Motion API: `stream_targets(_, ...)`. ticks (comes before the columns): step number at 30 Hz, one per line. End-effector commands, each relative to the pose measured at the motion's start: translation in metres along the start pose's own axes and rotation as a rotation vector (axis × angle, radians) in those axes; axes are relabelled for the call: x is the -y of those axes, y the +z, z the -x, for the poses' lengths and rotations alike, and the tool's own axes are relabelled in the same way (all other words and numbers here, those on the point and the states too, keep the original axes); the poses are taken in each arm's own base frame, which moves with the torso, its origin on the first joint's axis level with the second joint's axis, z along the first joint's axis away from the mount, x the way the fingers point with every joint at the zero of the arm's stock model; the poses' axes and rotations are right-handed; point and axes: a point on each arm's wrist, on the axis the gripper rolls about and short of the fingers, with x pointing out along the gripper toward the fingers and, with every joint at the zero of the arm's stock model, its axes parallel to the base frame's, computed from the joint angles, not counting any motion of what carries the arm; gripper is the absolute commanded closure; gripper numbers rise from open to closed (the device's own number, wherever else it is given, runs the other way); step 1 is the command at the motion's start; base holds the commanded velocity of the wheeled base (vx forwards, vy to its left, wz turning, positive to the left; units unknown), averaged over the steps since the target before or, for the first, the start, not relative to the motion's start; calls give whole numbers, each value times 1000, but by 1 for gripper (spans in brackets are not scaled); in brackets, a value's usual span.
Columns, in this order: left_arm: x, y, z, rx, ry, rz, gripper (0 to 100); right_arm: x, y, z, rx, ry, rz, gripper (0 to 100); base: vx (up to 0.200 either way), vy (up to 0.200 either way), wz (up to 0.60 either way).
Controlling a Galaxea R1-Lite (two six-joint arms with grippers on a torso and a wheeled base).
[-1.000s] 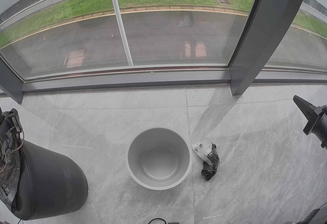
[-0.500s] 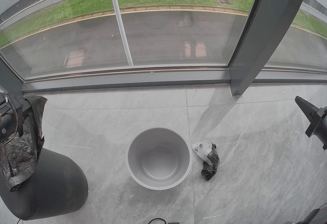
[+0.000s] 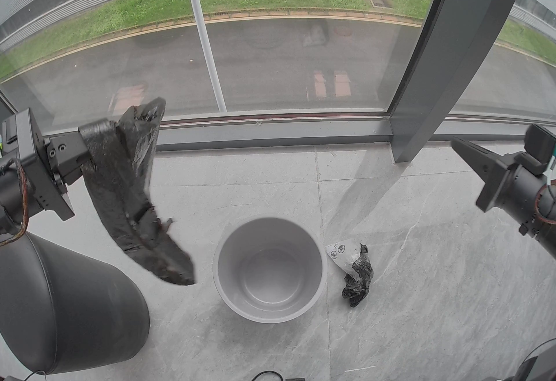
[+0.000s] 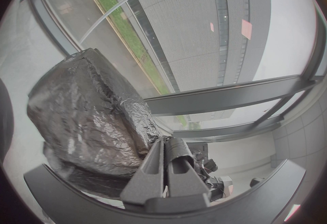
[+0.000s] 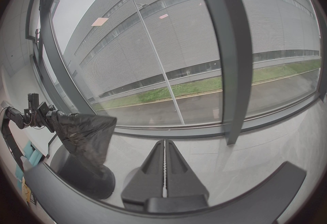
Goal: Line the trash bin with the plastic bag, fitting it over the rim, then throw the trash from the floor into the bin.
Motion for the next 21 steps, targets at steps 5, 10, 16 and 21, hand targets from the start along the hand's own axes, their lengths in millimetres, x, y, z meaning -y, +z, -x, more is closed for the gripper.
stream_targets(5, 49, 4, -22, -4, -169, -38, 100, -86, -40, -66, -160, 74, 53, 100, 0, 0, 0)
stream_targets(10, 53, 11, -31, 1, -178, -42, 100, -106, -60, -76, -210, 119, 107, 100, 0, 0, 0)
stream_targets(16, 66, 12, -39, -22, -228, -49, 100, -127, -75, -95, -229, 159, 161, 0, 0, 0, 0)
stream_targets(21, 70, 9, -38, -45, -252, -50, 100, -144, -90, -103, -252, 188, 186, 0, 0, 0, 0)
